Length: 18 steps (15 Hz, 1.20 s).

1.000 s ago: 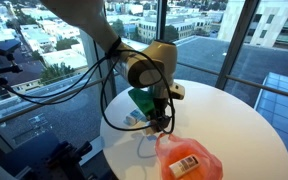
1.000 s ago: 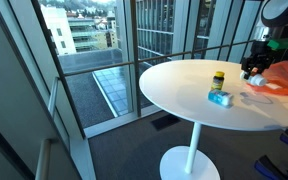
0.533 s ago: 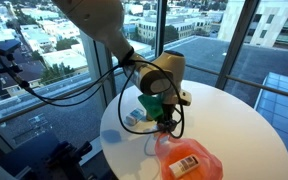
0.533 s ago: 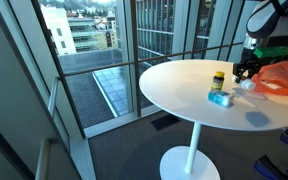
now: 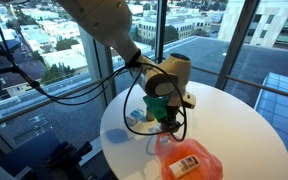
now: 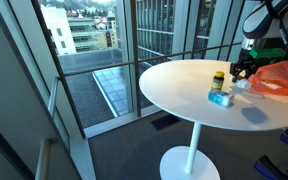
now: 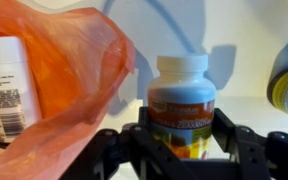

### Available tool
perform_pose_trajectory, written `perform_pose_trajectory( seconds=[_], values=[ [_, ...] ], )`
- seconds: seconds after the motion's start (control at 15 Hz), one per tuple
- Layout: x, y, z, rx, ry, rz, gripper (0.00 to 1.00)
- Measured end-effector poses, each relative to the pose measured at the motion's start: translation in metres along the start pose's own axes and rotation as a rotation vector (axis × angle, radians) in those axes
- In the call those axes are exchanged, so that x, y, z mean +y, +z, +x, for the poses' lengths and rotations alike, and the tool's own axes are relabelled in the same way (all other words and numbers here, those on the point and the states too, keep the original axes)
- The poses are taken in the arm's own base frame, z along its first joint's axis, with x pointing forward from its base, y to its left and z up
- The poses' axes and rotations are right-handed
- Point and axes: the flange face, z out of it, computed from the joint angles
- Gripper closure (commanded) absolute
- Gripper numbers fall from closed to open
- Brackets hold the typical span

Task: Remove one white bottle from the plastic bag and put it on the table.

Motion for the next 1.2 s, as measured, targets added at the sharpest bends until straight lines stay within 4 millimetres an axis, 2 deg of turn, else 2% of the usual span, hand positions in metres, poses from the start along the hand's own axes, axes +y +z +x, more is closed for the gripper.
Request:
perform_pose_trajectory(
  seconds=[0.07,0.27,0.47,0.73,1.2],
  values=[
    [0.001,0.000,0.000,-0.001,0.002,0.001,0.01],
    [0.003,-0.004,0.000,-0.008,0.008,0.004,0.00],
    [0.004,-0.017,-0.002,-0.019,0.010,0.010,0.00],
    [0.010,-0.048,-0.007,-0.009,0.021,0.020,0.00],
    [0.038,-0.110,-0.026,-0.031,0.038,0.015,0.00]
  ],
)
